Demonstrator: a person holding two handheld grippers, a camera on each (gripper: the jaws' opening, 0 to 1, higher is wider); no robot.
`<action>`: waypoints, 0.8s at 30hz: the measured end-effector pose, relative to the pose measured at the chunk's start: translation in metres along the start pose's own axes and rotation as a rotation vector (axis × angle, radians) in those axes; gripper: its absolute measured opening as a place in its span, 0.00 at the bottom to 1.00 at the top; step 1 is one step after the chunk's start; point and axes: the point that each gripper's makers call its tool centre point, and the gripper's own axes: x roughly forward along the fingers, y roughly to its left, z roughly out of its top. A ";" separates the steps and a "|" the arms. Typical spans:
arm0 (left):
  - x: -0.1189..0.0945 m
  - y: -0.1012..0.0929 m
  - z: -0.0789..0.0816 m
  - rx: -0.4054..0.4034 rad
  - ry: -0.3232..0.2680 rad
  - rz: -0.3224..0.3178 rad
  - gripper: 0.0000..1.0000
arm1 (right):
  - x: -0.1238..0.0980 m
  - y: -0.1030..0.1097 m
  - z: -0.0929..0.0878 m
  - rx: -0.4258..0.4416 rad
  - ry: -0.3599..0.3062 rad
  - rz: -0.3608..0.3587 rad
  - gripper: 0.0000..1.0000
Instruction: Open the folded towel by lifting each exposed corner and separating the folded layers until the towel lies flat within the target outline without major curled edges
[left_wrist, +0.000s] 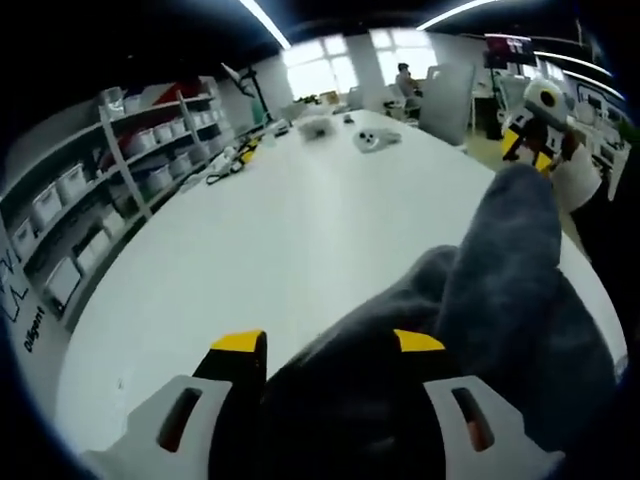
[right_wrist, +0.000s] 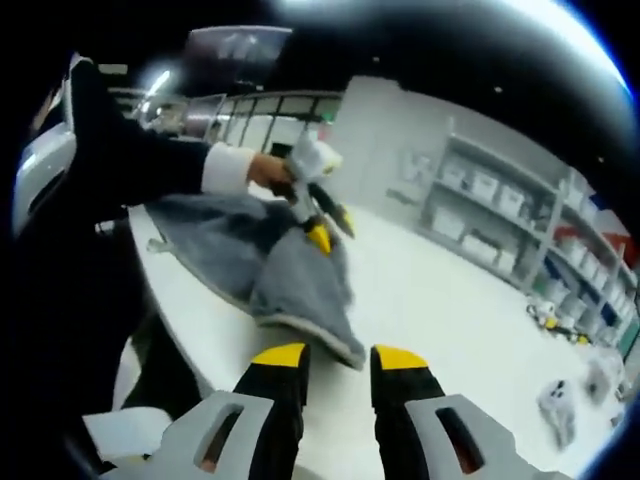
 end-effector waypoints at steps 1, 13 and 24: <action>0.002 -0.001 -0.001 0.012 0.008 -0.009 0.45 | 0.001 0.001 0.000 -0.009 0.000 0.002 0.21; 0.008 -0.026 -0.007 0.077 0.049 -0.065 0.21 | 0.011 0.015 0.002 -0.164 0.014 0.073 0.08; 0.009 -0.035 -0.006 0.099 0.080 -0.017 0.03 | 0.003 0.000 0.011 -0.088 -0.045 0.016 0.00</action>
